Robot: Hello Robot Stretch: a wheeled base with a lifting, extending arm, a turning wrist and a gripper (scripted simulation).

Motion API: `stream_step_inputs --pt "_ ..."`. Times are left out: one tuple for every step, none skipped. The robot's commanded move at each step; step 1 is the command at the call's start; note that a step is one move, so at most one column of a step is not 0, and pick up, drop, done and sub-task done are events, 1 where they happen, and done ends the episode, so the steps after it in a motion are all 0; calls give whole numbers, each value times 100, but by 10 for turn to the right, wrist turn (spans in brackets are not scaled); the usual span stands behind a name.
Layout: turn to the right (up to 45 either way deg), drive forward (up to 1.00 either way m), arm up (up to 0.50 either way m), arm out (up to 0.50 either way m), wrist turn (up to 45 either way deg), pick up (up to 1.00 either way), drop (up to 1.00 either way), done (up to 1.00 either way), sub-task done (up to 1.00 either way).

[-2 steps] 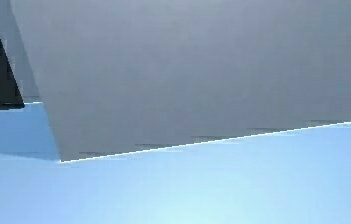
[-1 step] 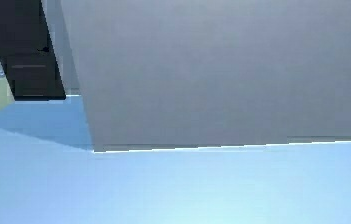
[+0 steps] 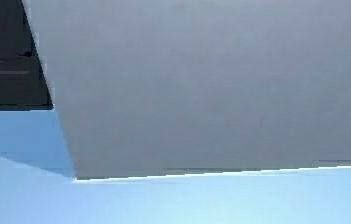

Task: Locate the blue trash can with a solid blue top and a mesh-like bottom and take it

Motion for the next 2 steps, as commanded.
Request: stream_step_inputs --pt "-450 0 0 0 0 0 0 0 0" --pt "-30 0 0 0 0 0 0 0 0"
